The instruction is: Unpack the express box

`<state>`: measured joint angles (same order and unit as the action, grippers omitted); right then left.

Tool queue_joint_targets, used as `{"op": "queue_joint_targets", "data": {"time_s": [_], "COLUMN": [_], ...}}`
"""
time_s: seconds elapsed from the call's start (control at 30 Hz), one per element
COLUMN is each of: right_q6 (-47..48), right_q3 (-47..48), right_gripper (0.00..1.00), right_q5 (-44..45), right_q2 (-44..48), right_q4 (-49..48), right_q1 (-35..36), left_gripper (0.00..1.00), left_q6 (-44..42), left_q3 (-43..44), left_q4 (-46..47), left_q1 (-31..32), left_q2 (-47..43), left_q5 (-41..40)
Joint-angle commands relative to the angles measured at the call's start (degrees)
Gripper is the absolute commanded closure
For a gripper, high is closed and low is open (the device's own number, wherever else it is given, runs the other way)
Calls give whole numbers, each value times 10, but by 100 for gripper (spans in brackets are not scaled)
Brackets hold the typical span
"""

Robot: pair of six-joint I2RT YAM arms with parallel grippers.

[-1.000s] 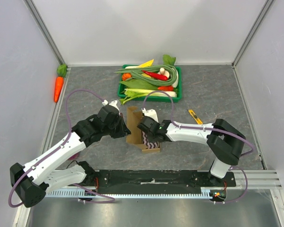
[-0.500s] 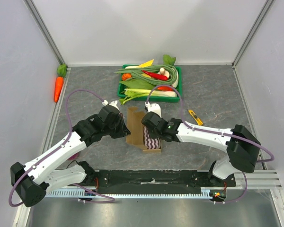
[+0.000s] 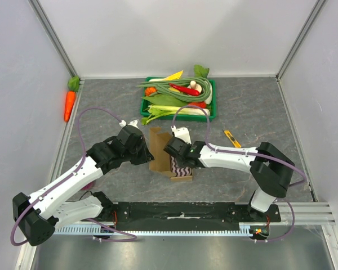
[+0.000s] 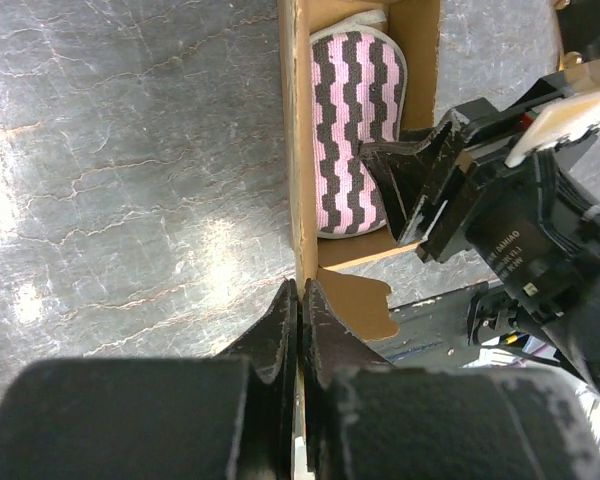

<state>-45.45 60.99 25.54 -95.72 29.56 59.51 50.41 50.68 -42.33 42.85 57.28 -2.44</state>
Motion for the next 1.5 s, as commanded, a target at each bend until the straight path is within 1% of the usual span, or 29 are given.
{"op": "queue_joint_targets", "data": {"time_s": [0.0, 0.07, 0.1, 0.2, 0.27, 0.37, 0.57, 0.67, 0.77, 0.8, 0.87, 0.9, 1.03, 1.33, 1.47], "right_q6": [-24, -31, -32, -32, -29, -28, -16, -9, -2, 1, 4, 4, 11, 16, 16], "right_q3": [18, 18, 18, 19, 20, 16, -25, -34, -39, -40, -39, -38, -35, -40, -45], "right_gripper": [55, 53, 50, 45, 43, 43, 52, 59, 71, 82, 93, 100, 100, 100, 100], "right_q5": [44, 54, 57, 65, 65, 37, -35, -66, -91, -93, -95, -95, -90, -58, -54], "right_q2": [-20, -25, -28, -39, -56, -75, -87, -90, -86, -84, -76, -70, -37, 90, 120], "right_q4": [12, 14, 13, 13, 12, 2, -50, -64, -75, -77, -77, -76, -79, -86, -94], "right_q1": [-8, -11, -11, -13, -14, -19, -43, -50, -51, -51, -51, -51, -51, -51, -51], "left_gripper": [98, 98, 98, 98, 98, 98, 98, 98, 98, 98, 98, 98, 98, 98, 98], "left_q6": [36, 36, 34, 32, 31, 30, 29, 28, 24, 24, 24, 24, 24, 17, 11], "left_q3": [14, 16, 17, 21, 20, 20, 19, 21, 25, 28, 29, 30, 34, 48, 58], "left_q4": [-7, -9, -10, -17, -17, -18, -16, -17, -16, -16, -14, -14, -15, -37, -49], "left_q1": [0, 0, 0, 0, 0, 0, 0, 0, 0, 0, 0, 0, 0, 0, 0], "left_q2": [-5, -3, -1, -1, 0, 0, 5, 10, 13, 16, 17, 20, 22, 29, 37], "left_q5": [-26, -31, -31, -36, -37, -38, -40, -38, -38, -39, -38, -39, -47, -79, -91]}}
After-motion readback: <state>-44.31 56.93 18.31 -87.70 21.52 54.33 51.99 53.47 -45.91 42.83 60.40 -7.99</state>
